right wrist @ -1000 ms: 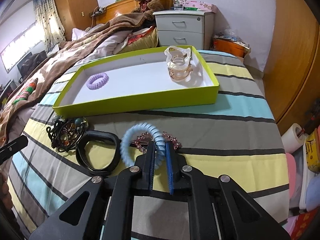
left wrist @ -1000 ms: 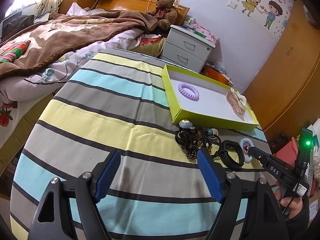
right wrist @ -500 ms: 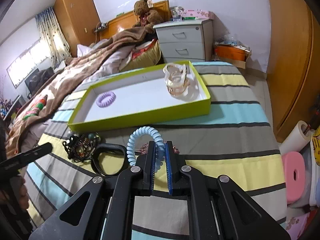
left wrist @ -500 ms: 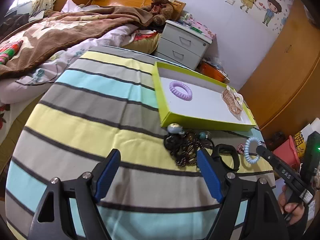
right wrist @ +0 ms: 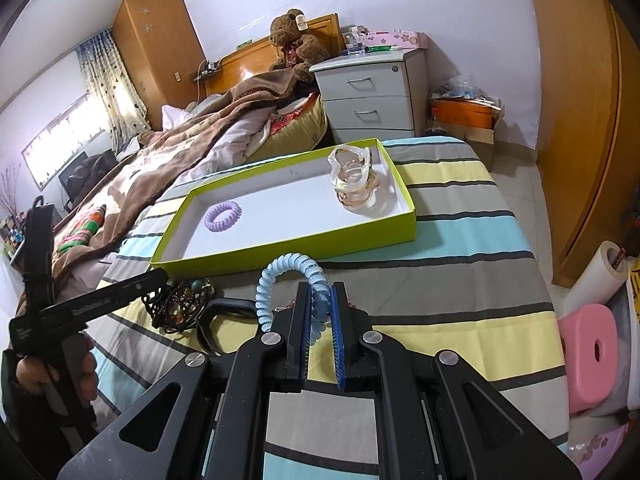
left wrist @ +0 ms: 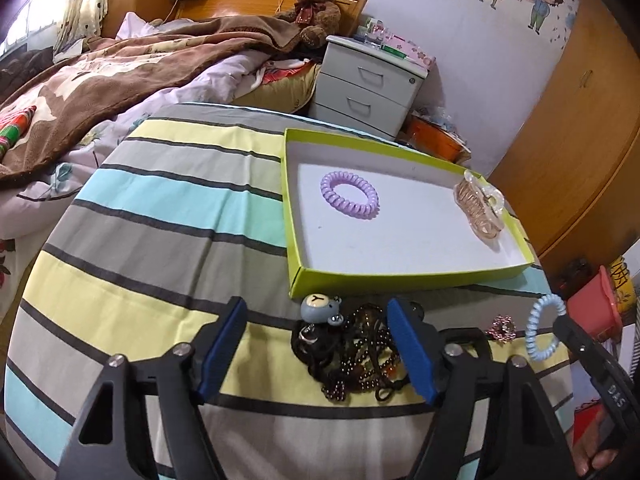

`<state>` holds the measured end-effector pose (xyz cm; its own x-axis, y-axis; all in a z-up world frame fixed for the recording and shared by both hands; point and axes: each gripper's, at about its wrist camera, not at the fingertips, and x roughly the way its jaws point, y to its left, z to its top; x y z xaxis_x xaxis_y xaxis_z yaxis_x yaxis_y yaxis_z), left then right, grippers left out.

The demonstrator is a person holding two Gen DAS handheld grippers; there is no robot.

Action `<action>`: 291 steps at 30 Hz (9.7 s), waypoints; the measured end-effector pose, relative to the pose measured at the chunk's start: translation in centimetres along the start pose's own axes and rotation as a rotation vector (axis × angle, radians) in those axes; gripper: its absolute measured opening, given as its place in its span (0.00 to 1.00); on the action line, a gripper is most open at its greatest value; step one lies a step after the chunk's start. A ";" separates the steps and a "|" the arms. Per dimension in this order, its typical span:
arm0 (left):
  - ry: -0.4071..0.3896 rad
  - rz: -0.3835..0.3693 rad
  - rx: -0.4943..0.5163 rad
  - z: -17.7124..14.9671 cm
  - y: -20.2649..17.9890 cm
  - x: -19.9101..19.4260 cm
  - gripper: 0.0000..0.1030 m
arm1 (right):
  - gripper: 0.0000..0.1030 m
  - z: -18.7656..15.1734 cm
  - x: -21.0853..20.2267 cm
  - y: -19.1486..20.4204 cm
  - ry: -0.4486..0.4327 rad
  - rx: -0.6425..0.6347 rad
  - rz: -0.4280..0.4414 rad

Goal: Organize jewelry
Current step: 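Grasp the bear-charm keychain with the left tool while right holds the blue tie, then lower both items into the green tray and open both tools, then withdraw both tools from the tray toward the loose jewelry, then close the right tool on the black band, then grasp the black hair tie with teal bead using the left tool while right holds the band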

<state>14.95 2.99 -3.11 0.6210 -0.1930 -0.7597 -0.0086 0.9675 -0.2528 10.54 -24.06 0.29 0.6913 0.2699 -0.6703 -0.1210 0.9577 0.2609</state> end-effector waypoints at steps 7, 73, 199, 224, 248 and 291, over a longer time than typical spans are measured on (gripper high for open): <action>0.012 0.036 0.000 -0.1 0.0 0.9 0.55 | 0.09 -0.1 0.0 -0.1 -0.005 -0.003 0.007; -0.151 0.001 0.054 3.4 -0.1 -8.0 0.23 | 0.09 3.5 -4.5 3.1 -0.114 -0.062 0.031; -0.109 -0.059 -0.040 -3.1 4.0 -7.8 0.79 | 0.24 -1.8 2.5 5.4 0.123 -0.206 0.155; -0.090 -0.045 -0.084 -3.9 6.5 -7.6 0.79 | 0.46 -4.0 6.9 10.6 0.234 -0.457 0.076; -0.054 -0.068 0.062 -2.4 1.2 -5.4 0.79 | 0.10 -4.5 2.3 8.4 0.118 -0.447 0.048; 0.033 0.006 0.362 -1.2 -8.5 2.3 0.26 | 0.10 -4.6 -1.0 4.3 0.043 -0.343 0.041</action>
<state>15.54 -5.84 -3.40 0.5963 -0.1870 -0.7807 0.2700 0.9626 -0.0244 6.06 -19.78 -1.14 0.6509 0.3054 -0.6950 -0.3856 0.9216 0.0439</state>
